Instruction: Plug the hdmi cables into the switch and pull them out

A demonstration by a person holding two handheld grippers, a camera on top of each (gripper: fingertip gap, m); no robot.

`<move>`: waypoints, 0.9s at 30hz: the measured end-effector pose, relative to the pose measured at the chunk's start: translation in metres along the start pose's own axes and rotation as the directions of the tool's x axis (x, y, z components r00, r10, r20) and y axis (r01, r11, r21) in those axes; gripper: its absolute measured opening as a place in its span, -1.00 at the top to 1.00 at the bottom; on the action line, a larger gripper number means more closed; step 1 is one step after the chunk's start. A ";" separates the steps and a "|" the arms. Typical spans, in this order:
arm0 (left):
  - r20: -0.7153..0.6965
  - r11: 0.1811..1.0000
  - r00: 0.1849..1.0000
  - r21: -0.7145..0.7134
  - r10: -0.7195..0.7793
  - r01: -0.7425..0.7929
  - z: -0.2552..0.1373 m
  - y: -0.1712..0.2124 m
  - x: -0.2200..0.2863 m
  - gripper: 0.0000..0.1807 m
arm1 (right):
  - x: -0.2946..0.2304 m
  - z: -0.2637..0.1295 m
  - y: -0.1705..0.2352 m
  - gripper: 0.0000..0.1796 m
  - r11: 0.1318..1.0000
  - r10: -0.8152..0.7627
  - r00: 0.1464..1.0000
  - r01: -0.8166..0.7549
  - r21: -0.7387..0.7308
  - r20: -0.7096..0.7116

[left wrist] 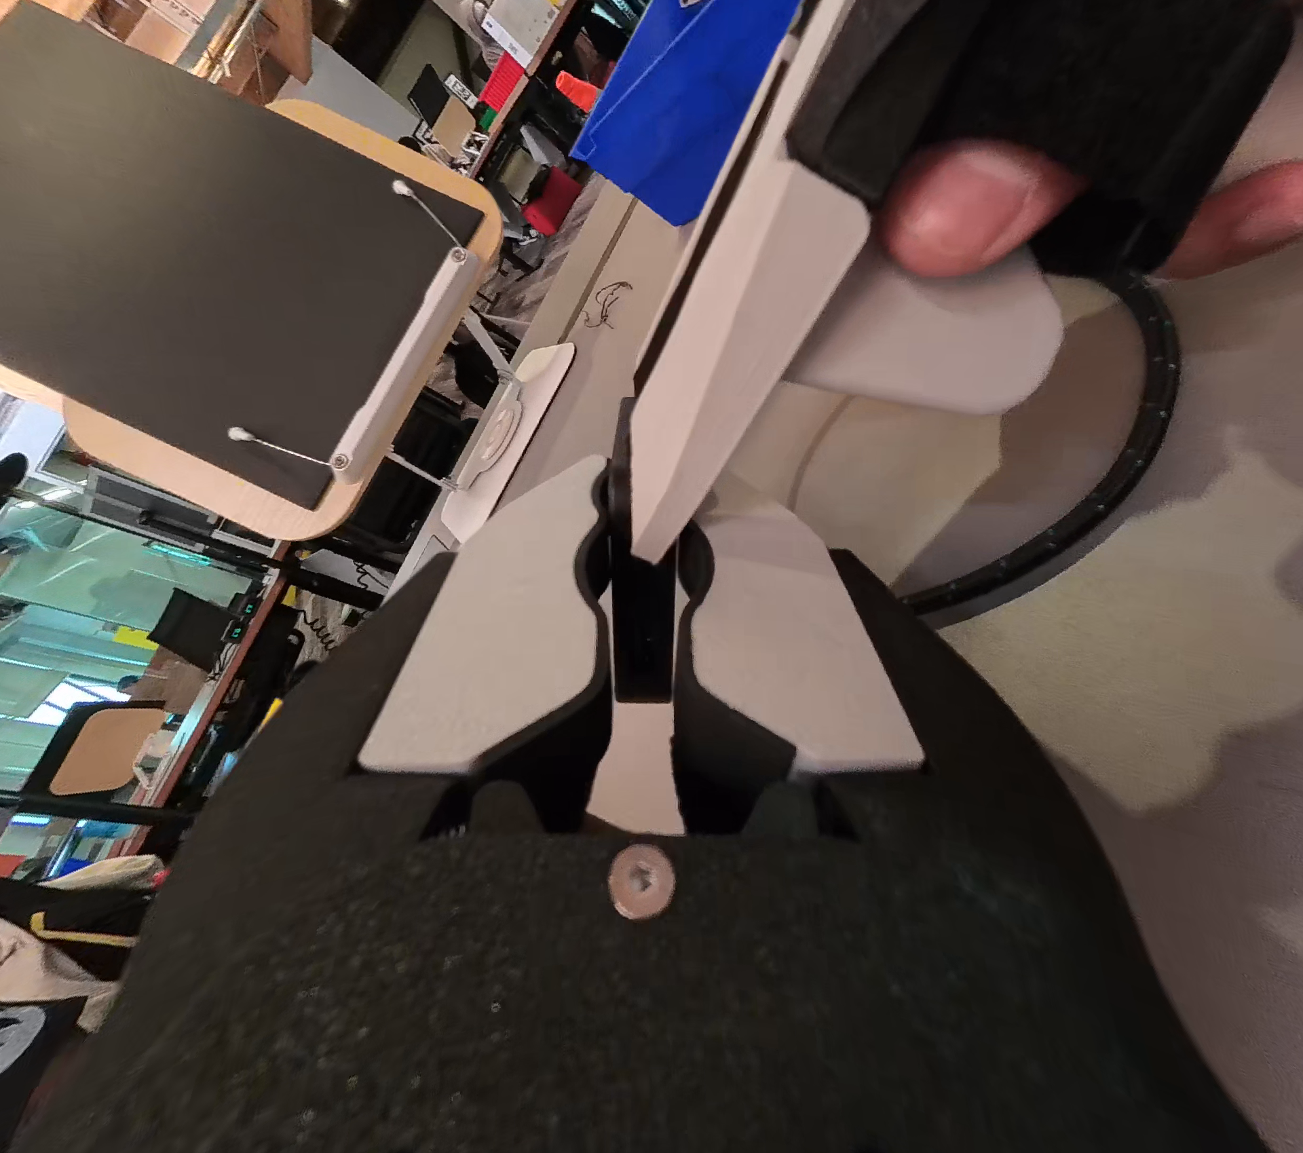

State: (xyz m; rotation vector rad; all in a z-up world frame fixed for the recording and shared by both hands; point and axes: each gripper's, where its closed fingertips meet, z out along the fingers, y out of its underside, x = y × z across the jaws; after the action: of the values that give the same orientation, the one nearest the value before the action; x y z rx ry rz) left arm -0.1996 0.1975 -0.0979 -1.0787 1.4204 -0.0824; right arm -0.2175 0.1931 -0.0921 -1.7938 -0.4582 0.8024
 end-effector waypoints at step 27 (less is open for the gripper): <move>0.204 0.954 0.938 -0.047 -0.282 0.297 -0.015 0.043 -0.062 0.85 | 0.132 -0.002 0.032 0.55 0.771 -0.555 0.830 0.485 -0.412 -0.062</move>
State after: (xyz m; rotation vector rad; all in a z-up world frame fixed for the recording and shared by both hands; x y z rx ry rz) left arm -0.2495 0.2523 -0.0759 -1.3187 1.0891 -0.1309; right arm -0.1262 0.2654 -0.1612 -1.9277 -0.9968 0.1531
